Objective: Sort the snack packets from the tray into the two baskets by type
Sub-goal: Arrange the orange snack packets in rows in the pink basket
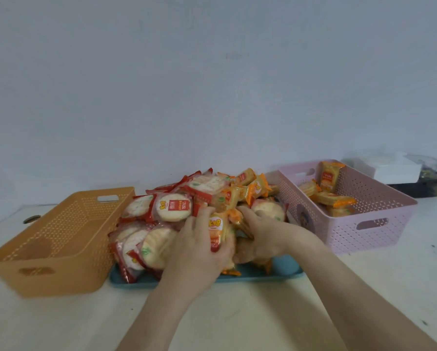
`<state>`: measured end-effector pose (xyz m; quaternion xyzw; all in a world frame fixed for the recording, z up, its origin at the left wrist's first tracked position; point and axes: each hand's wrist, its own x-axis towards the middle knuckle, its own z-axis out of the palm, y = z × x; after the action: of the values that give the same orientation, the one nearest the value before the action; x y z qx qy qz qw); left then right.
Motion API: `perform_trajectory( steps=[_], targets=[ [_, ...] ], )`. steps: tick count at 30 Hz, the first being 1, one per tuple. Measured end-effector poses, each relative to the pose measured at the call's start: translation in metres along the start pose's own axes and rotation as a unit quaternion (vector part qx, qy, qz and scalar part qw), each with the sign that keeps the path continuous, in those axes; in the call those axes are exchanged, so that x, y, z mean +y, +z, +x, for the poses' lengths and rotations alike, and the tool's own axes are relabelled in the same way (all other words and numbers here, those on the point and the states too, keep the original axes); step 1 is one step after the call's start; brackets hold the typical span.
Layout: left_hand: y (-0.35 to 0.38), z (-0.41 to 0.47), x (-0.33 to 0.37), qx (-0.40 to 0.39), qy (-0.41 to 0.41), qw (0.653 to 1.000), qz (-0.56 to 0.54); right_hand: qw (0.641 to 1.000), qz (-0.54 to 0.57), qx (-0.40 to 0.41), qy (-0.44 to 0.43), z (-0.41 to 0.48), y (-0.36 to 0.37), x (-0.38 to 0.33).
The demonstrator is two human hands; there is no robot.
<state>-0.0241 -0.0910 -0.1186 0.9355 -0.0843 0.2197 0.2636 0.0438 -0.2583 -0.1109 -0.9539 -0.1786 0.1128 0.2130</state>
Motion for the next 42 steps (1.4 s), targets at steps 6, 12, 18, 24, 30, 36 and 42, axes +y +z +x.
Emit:
perform_trajectory(
  steps=[6,12,18,24,30,36,42],
  targets=[
    [0.007,-0.012,-0.001,-0.074,-0.015,0.995,0.06,0.979,0.201,0.028,0.022,-0.01,0.001,-0.006],
    [0.009,-0.01,-0.007,-0.057,-0.069,0.991,-0.1,0.859,0.504,-0.008,0.092,-0.023,0.012,0.003],
    [0.003,-0.004,-0.005,-0.057,-0.088,0.974,-0.199,0.828,0.557,-0.015,0.067,-0.038,0.015,-0.007],
    [-0.022,-0.004,-0.002,-0.033,-0.083,0.971,-0.221,0.872,0.486,0.05,0.009,-0.055,0.002,-0.049],
    [-0.099,-0.001,-0.004,0.124,-0.053,0.969,-0.206,0.826,0.526,0.175,-0.106,-0.042,-0.017,-0.138],
    [-0.197,0.01,-0.068,0.231,-0.077,0.954,-0.173,0.81,0.537,0.147,-0.185,0.015,-0.012,-0.257],
    [-0.191,0.013,-0.132,0.155,-0.22,0.954,-0.133,0.905,0.409,0.045,-0.107,0.04,0.015,-0.277]
  ],
)
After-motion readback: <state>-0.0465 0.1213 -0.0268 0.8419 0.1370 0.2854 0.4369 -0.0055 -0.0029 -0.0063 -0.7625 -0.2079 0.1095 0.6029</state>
